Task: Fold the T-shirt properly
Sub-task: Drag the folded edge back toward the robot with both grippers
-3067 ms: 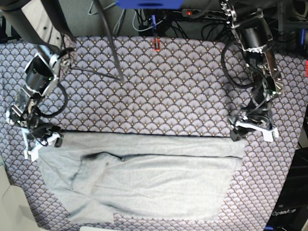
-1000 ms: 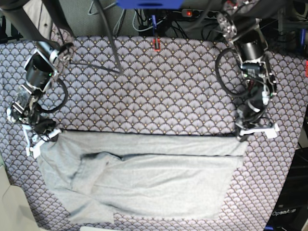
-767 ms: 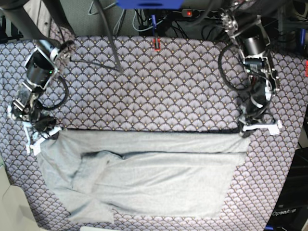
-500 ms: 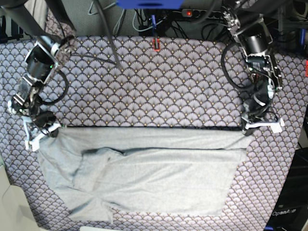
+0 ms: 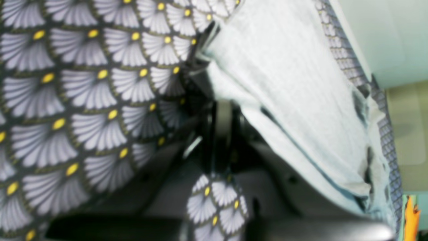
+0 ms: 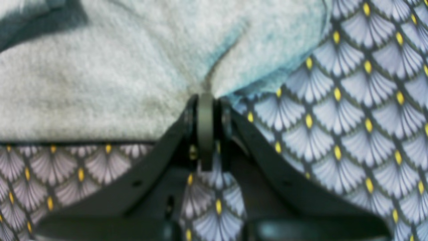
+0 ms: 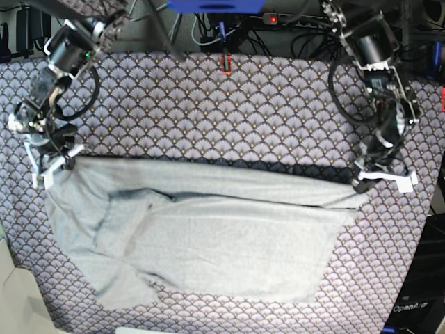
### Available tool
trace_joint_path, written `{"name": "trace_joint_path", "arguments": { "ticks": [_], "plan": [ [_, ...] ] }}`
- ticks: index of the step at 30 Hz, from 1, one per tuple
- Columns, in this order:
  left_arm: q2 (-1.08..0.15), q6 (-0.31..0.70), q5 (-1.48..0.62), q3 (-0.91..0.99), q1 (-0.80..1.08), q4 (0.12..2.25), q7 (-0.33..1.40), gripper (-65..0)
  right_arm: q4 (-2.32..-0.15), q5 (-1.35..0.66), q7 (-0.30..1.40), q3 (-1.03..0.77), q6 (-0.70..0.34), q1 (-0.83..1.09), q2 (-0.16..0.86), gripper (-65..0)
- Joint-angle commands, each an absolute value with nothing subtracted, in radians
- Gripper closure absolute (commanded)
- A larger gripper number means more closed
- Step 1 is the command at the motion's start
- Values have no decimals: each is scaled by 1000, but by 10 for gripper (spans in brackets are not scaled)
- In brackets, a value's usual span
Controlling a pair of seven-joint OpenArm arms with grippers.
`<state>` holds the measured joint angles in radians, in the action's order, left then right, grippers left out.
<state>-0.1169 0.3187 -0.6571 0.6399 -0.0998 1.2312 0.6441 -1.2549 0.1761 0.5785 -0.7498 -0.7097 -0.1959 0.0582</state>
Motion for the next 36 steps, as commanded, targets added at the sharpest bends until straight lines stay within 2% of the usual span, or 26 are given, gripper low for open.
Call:
{"name": "trace_joint_path", "arguments": {
  "ticks": [1, 20, 28, 36],
  "plan": [
    [-131, 321, -668, 645, -105, 1257, 615, 0, -1291, 189, 596, -753, -698, -202, 68, 0],
    [-70, 334, -670, 700, 205, 1484, 633, 0, -1563, 159, 619, -754, -698, 68, -50, 0],
    [-62, 334, -673, 737, 291, 1578, 634, 0, -1575, 157, 616, -808, -698, 120, -51, 0],
    [-73, 335, -782, 737, 384, 1589, 634, 0, -1575, 157, 590, -846, -698, 196, -87, 0]
  ]
}}
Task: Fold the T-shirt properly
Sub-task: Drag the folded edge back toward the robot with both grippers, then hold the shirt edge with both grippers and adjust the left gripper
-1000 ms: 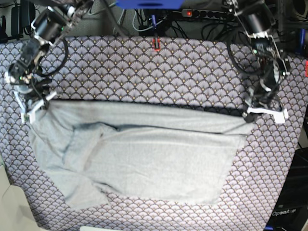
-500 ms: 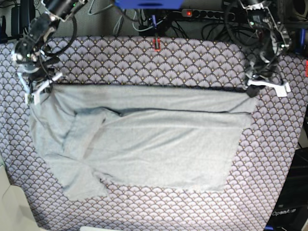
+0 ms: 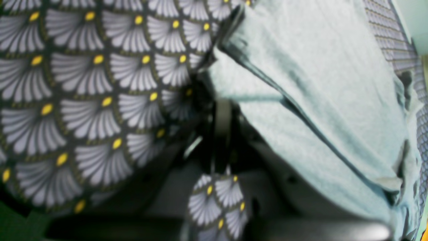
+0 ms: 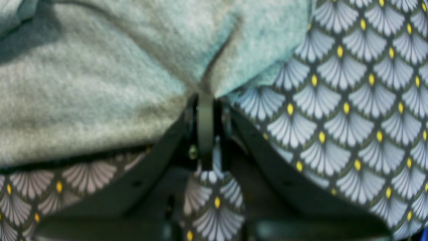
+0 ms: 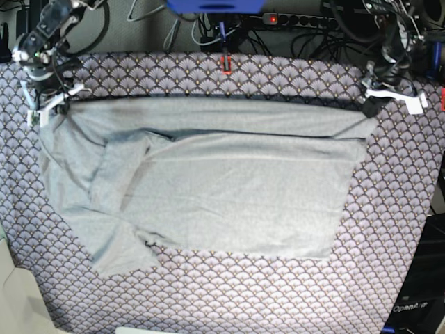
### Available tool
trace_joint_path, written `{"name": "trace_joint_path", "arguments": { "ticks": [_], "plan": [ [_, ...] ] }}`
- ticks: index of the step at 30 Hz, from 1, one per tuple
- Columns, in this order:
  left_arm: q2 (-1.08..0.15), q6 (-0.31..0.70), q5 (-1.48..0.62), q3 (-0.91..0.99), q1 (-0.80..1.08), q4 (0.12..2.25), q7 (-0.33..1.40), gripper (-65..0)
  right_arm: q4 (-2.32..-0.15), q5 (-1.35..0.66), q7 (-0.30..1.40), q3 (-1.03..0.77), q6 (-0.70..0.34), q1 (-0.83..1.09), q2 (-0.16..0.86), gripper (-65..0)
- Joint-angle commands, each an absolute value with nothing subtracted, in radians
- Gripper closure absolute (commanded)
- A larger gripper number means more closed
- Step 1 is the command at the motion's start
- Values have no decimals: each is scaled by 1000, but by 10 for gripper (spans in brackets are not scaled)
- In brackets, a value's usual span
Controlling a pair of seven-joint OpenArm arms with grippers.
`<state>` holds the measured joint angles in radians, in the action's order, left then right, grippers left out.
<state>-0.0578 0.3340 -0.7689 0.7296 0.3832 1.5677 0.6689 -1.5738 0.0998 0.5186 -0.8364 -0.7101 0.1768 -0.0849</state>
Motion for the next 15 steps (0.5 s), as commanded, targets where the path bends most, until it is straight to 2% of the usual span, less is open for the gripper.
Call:
{"name": "trace_joint_path", "arguments": {
  "ticks": [1, 7, 15],
  "plan": [
    [-73, 337, -782, 737, 389, 1590, 634, 0, -1575, 157, 570, -846, -698, 203, -99, 0],
    [-73, 418, -779, 737, 444, 1580, 631, 0, -1575, 157, 444, -846, -698, 288, -156, 0],
    [-88, 466, -779, 739, 498, 1578, 625, 0, -1573, 157, 384, -889, -698, 325, -157, 0]
  ]
}}
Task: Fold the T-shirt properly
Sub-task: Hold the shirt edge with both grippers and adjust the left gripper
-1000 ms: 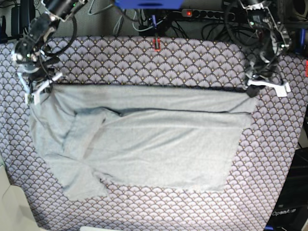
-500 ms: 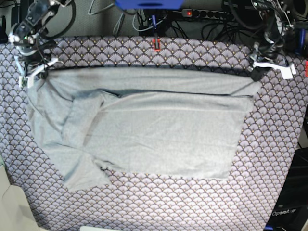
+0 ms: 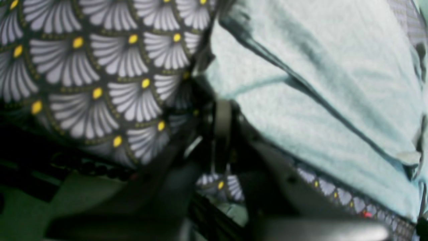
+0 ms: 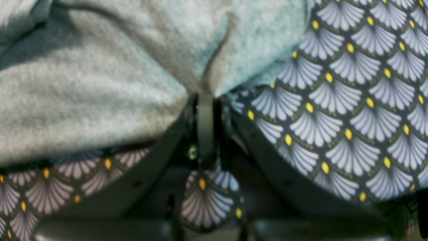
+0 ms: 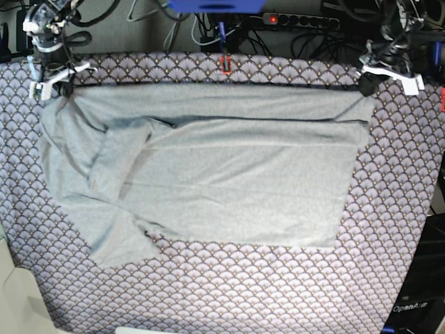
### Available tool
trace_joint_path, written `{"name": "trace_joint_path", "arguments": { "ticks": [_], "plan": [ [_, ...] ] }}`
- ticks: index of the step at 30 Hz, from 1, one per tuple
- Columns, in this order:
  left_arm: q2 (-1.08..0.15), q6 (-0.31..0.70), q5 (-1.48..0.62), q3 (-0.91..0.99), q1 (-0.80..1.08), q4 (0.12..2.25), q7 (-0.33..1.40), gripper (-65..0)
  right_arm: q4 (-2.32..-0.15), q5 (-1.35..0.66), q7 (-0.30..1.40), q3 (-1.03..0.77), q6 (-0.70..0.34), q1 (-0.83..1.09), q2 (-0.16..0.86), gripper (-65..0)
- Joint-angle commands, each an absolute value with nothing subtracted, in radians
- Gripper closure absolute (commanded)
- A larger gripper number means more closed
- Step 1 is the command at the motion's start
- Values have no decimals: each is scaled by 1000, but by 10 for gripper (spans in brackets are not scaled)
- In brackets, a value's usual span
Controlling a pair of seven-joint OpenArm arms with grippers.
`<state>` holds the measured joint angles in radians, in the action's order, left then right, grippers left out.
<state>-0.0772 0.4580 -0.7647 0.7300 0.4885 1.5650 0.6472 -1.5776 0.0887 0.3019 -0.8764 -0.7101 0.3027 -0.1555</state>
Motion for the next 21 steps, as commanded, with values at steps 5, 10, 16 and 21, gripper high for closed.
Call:
{"name": "trace_joint_path", "arguments": {
  "ticks": [5, 10, 16, 21],
  "plan": [
    [-90, 466, -779, 739, 529, 1581, 625, 0, -1575, 157, 383, -889, -698, 346, -157, 0],
    [-108, 467, -779, 739, 541, 1586, 631, 0, -1575, 157, 383, -889, -698, 348, -157, 0],
    [-110, 467, -779, 739, 541, 1578, 627, 0, -1572, 157, 383, -889, -698, 344, -157, 0],
    [-110, 467, -779, 739, 532, 1578, 633, 0, -1569, 160, 390, -886, -698, 338, -157, 0]
  ]
}}
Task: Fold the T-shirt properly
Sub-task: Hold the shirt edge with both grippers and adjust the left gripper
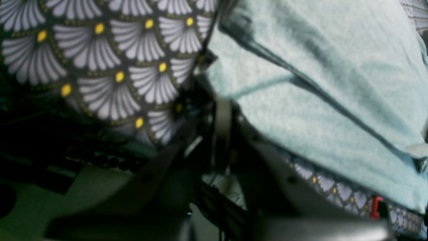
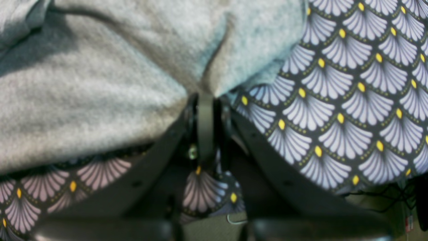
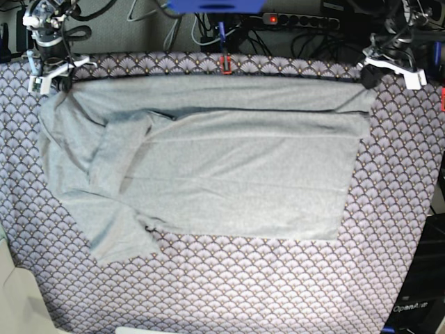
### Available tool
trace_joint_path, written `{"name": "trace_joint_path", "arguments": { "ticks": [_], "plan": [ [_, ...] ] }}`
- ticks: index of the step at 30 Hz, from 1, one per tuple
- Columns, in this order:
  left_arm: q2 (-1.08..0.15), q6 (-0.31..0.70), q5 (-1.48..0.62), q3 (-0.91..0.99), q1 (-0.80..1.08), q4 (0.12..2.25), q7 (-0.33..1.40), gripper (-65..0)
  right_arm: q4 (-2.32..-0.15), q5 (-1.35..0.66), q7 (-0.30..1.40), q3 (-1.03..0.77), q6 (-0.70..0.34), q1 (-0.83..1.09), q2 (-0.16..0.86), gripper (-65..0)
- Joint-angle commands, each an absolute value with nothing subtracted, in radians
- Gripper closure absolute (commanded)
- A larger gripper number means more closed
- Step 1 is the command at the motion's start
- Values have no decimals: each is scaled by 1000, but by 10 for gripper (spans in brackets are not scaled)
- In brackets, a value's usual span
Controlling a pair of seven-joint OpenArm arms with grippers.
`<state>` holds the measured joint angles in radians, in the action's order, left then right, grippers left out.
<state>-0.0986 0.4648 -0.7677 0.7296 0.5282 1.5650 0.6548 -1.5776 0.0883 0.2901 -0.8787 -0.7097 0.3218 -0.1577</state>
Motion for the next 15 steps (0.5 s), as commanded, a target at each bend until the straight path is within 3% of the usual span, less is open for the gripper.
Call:
{"name": "trace_joint_path", "arguments": {
  "ticks": [1, 4, 7, 9, 11, 15],
  "plan": [
    [-110, 467, -779, 737, 532, 1580, 633, 0, -1569, 160, 390, -888, -698, 338, -157, -8],
    [-110, 467, -779, 734, 530, 1589, 628, -9, -1570, 160, 390, -889, -698, 337, -157, -77],
    [-110, 467, -779, 737, 532, 1589, 627, -126, -1575, 160, 390, -891, -698, 337, -157, -135],
    [-110, 469, -779, 737, 535, 1590, 625, -217, -1575, 160, 389, -906, -698, 337, -157, -152],
    [-108, 469, -779, 737, 538, 1590, 624, -268, -1575, 160, 387, -924, -698, 335, -157, -152],
    [-108, 547, -779, 739, 541, 1592, 624, -279, -1575, 162, 384, -949, -698, 335, -157, -154]
  ]
}}
